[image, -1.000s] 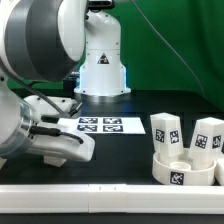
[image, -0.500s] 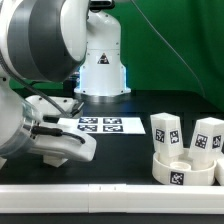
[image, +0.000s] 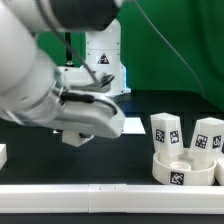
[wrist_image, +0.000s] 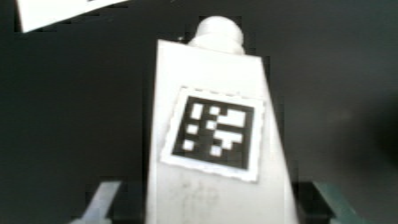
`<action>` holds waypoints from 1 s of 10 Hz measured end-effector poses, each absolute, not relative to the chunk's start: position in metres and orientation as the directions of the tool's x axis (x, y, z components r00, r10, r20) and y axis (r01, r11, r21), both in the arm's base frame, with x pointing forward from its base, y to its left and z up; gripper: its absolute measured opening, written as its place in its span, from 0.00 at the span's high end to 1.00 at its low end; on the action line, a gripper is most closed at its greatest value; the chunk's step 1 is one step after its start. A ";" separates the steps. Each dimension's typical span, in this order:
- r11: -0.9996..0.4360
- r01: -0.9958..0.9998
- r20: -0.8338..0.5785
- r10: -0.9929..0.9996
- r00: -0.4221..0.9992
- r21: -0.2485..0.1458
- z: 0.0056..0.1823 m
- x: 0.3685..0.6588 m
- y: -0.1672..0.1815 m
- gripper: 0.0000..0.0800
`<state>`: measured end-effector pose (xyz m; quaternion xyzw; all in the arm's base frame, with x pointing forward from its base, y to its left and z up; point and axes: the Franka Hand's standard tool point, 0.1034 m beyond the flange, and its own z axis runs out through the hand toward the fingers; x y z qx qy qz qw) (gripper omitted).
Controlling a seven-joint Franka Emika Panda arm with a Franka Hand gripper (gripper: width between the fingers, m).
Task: Assemble stool
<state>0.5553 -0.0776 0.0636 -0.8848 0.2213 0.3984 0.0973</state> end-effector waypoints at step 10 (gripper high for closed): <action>-0.899 -0.435 -0.426 -0.379 0.822 -0.039 0.116 0.609 -0.033 0.59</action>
Offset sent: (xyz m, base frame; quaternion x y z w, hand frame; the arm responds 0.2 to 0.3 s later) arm 0.0000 0.0000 0.0000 0.0000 0.0650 0.0000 0.9979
